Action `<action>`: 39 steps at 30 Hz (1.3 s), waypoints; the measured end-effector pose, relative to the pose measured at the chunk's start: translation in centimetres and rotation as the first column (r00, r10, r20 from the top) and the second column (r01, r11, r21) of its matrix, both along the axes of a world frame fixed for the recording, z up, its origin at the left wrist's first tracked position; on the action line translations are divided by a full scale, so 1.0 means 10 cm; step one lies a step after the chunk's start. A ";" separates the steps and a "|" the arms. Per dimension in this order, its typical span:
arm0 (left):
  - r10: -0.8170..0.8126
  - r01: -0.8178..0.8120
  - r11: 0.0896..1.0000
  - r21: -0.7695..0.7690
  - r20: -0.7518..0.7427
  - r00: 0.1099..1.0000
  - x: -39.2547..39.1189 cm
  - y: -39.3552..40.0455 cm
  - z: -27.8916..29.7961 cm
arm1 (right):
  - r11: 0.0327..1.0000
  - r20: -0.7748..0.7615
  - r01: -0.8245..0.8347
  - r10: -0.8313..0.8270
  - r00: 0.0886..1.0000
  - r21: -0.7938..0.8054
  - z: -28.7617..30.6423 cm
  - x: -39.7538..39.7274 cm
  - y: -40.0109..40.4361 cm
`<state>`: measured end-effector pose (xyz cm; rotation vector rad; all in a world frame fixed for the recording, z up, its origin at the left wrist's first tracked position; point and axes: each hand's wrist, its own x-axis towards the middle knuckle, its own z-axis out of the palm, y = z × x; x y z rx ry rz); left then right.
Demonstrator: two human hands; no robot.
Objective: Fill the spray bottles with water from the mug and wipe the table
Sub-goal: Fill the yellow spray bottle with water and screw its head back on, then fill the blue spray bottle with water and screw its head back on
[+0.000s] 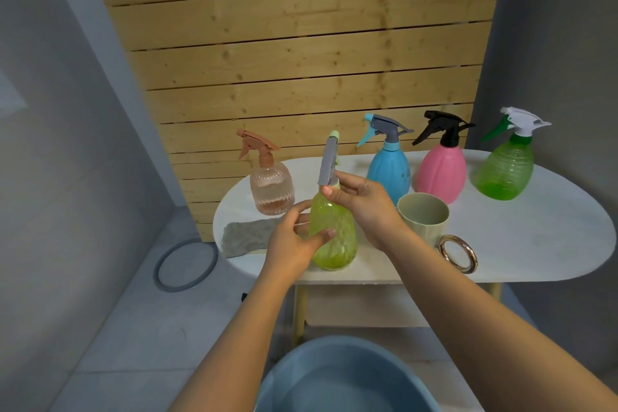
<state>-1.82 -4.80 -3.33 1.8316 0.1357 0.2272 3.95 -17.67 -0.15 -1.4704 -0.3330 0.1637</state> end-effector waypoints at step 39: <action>0.410 -0.399 0.909 0.118 -0.091 0.907 1.25 -0.34 -0.07 | 0.989 -0.470 0.133 -0.091 0.878 0.057 -0.38 0.99 0.12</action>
